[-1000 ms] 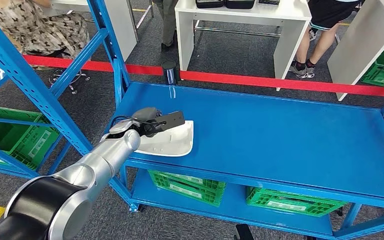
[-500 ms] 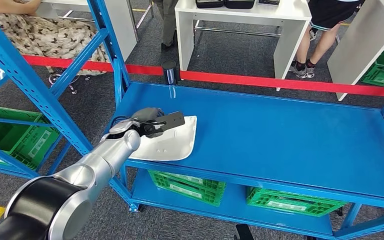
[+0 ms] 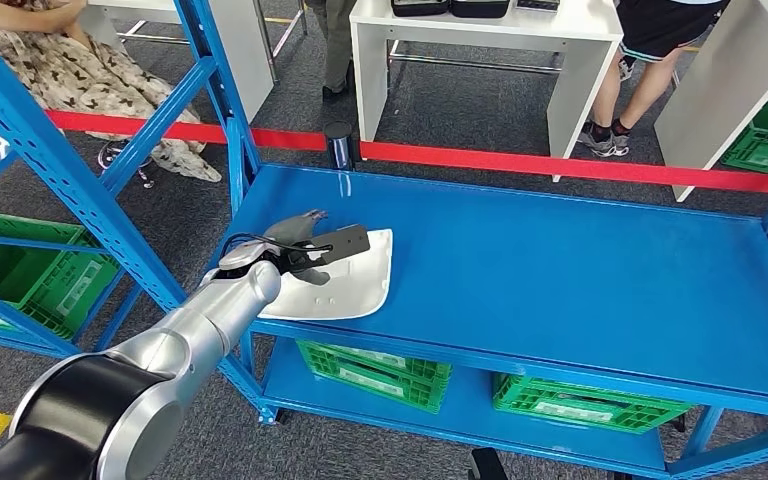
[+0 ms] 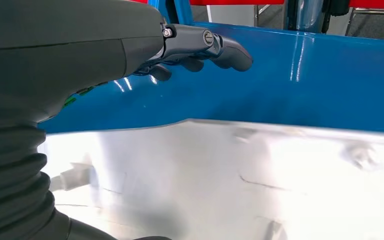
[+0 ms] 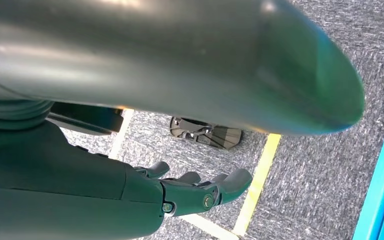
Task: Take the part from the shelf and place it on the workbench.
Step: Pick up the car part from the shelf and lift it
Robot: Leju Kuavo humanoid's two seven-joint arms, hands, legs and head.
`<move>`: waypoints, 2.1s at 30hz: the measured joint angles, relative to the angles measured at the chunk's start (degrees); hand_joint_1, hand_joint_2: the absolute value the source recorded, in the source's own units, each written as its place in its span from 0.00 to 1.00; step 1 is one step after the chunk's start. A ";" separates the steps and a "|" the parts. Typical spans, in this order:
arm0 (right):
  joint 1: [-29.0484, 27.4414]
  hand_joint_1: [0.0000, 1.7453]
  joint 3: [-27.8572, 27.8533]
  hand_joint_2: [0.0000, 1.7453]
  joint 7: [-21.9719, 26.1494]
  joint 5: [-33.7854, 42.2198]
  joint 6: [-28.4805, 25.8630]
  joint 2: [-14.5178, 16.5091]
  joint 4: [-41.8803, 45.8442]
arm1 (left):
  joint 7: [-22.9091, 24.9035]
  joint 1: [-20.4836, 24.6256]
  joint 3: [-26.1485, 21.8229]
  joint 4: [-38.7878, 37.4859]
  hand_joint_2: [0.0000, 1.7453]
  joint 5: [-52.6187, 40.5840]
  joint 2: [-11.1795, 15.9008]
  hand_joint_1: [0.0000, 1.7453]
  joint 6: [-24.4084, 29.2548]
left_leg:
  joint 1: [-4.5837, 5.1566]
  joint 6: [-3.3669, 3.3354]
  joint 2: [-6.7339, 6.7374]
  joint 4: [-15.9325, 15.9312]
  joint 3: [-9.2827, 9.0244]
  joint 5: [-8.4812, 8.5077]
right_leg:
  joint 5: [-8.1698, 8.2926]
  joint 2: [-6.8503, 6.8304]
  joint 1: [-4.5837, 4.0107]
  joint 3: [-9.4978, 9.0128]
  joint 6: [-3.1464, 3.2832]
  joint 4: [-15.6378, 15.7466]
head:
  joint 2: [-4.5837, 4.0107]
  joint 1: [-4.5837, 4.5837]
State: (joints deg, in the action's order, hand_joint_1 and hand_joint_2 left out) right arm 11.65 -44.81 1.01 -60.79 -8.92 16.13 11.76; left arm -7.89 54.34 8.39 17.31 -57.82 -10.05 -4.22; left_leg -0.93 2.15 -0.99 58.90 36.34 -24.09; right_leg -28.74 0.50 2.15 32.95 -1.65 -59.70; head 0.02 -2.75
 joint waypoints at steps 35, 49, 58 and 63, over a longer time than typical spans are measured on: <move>-0.04 0.00 0.00 0.00 0.02 -0.05 -0.33 -0.04 -0.02 | -3.92 -0.06 -0.44 0.09 1.00 0.60 -1.03 0.44 1.73 | 0.00 0.00 0.00 0.00 0.00 0.00 | 0.00 0.00 0.00 0.01 0.00 0.01 | 0.00 0.00; -0.04 0.00 0.00 0.00 0.03 -0.37 -0.33 -0.04 0.00 | -4.11 -0.10 -1.39 0.08 1.00 1.27 -0.96 1.00 1.54 | 0.00 -0.01 0.00 0.00 0.01 -0.01 | 0.00 0.00 0.00 0.00 0.00 0.01 | 0.00 0.00; -0.02 0.00 0.00 0.00 0.02 -0.38 -0.33 -0.17 -0.01 | -4.13 -0.23 -1.68 0.02 1.00 1.39 -0.91 1.00 1.53 | 0.00 -0.01 -0.01 0.00 0.02 -0.01 | 0.00 -0.01 0.00 0.00 0.00 0.01 | 0.00 0.01; -0.03 0.00 0.00 0.00 0.02 -0.41 -0.32 -0.29 -0.02 | -4.12 -0.28 -1.91 0.00 1.00 1.43 -0.87 0.26 1.53 | 0.00 -0.01 -0.01 0.00 0.03 -0.01 | 0.00 -0.01 0.00 0.00 0.00 0.01 | 0.00 0.00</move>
State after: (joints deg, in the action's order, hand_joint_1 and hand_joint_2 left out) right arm 11.63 -44.81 1.03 -61.20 -9.23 15.84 11.74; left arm -12.01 54.06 6.49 17.31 -56.39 -10.93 -2.69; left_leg -0.93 2.14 -1.00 58.90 36.36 -24.10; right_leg -28.74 0.49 2.15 32.96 -1.65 -59.69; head 0.02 -2.75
